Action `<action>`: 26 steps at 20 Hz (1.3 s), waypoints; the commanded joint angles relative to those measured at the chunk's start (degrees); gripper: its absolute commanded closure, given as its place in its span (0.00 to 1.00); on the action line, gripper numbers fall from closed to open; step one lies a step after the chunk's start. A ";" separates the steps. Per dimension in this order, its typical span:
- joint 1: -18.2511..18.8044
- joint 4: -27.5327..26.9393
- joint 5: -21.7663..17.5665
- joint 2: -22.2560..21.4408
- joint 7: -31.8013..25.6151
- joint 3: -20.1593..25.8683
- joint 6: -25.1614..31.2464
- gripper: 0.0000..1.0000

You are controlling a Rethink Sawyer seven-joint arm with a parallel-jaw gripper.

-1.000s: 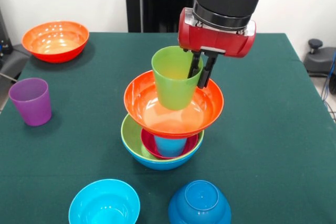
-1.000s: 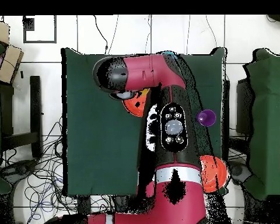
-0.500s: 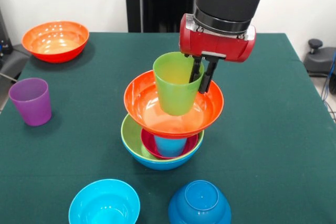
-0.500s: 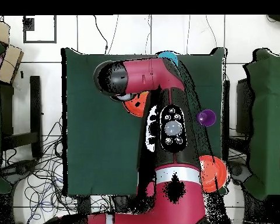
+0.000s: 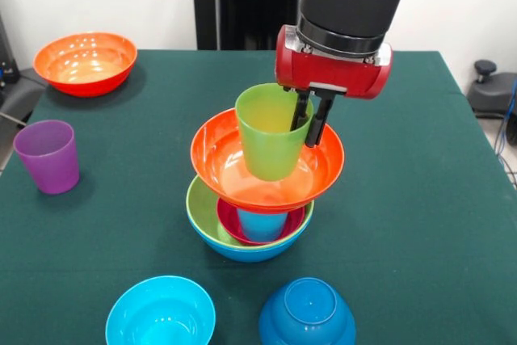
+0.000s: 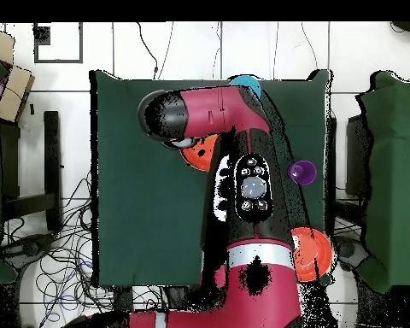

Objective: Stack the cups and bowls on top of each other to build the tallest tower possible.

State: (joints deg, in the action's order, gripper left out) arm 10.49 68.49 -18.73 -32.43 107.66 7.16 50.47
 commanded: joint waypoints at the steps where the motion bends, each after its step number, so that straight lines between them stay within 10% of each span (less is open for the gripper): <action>1: 0.09 2.52 -0.97 2.91 1.42 1.31 -0.90 1.00; 10: 0.23 2.41 -0.92 2.89 0.91 1.50 -0.76 1.00; 11: 0.25 2.47 -0.92 2.86 0.88 1.53 -0.85 0.00; 26: 0.03 3.23 -0.86 2.72 1.65 1.17 -1.00 0.00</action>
State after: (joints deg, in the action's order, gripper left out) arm 10.49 68.49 -18.72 -32.34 107.66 7.06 50.46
